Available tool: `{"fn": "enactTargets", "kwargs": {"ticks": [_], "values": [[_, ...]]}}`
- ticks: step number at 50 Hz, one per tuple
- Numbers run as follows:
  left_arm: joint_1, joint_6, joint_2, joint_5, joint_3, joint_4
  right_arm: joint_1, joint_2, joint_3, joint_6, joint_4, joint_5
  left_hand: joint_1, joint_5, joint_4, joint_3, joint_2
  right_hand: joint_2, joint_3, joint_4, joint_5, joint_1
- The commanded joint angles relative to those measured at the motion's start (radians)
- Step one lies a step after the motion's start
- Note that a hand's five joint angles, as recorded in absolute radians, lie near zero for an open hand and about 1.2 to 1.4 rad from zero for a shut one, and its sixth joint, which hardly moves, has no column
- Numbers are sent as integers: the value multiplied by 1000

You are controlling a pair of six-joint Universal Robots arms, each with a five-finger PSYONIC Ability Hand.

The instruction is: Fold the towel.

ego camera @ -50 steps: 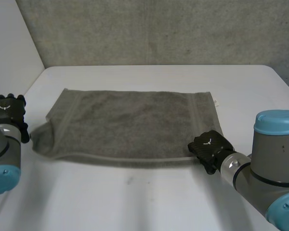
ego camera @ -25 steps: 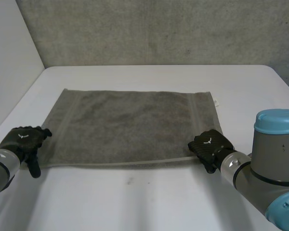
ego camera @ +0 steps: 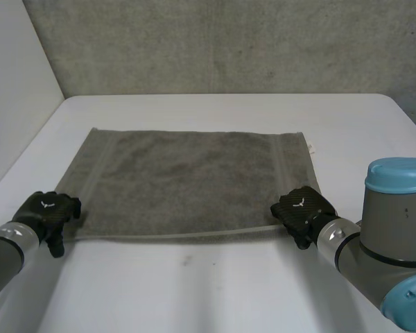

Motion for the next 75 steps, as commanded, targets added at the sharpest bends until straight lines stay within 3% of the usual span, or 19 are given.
{"fn": "enactTargets", "kwargs": {"ticks": [1, 14, 31, 37, 39, 47, 55, 65, 75], "values": [[-1, -3, -39, 32, 23, 54, 0, 3, -1, 0, 0, 0, 259, 265, 259, 259, 259, 76, 65, 60, 58, 67], [-11, -17, -88, 56, 73, 111, -6, 3, -5, 0, -5, 0, 796, 802, 796, 796, 796, 76, 65, 60, 58, 67], [-14, -52, -43, 49, 69, 85, -46, -39, -19, 6, 10, 3, 873, 878, 873, 873, 873, 76, 65, 60, 58, 67], [-20, -61, 99, 49, 63, 4, -80, -154, -40, 0, 76, 5, 873, 878, 873, 873, 873, 76, 65, 60, 58, 67], [-22, -72, 141, 49, 64, -22, -118, -241, -76, 3, 171, 2, 873, 878, 873, 873, 873, 76, 65, 60, 58, 67], [-22, -190, 432, 51, 69, -165, -156, -427, -139, 11, 346, -15, 873, 878, 873, 873, 873, 76, 65, 60, 58, 67], [-16, -196, 570, 54, 21, -278, -155, -522, -111, 3, 391, -11, 873, 878, 873, 873, 873, 76, 65, 60, 58, 67], [-4, -193, 556, 60, -46, -269, -155, -519, -67, -2, 400, -18, 873, 878, 873, 873, 873, 76, 65, 60, 58, 67], [-33, -198, 303, 51, 32, -79, -144, -306, -106, -65, 285, -18, 873, 878, 873, 873, 873, 76, 65, 60, 58, 67]]}}
